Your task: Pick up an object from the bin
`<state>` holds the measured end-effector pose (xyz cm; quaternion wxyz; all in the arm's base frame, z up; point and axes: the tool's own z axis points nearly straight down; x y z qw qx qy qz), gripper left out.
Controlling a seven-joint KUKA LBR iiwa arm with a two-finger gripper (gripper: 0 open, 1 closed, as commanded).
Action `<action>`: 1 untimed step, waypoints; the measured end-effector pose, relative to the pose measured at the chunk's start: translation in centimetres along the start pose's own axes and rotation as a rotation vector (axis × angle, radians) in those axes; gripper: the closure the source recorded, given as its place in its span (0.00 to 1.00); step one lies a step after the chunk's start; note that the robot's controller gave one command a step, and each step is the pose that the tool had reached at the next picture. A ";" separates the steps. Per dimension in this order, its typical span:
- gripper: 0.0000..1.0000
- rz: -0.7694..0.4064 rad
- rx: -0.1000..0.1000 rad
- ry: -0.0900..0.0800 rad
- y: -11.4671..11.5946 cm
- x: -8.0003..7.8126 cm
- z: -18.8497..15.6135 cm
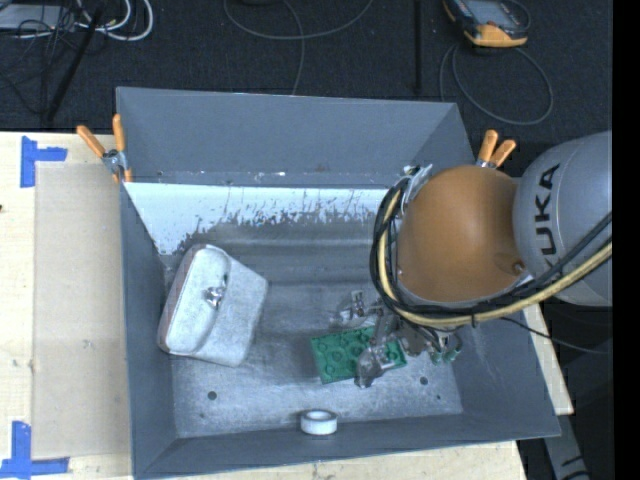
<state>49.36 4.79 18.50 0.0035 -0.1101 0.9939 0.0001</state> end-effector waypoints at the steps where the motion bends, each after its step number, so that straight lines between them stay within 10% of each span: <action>1: 1.00 -0.027 0.001 -0.001 -1.3 0.6 -8.9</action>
Offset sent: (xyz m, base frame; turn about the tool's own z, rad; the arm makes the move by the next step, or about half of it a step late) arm -0.0055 -0.0145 0.0856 -0.0294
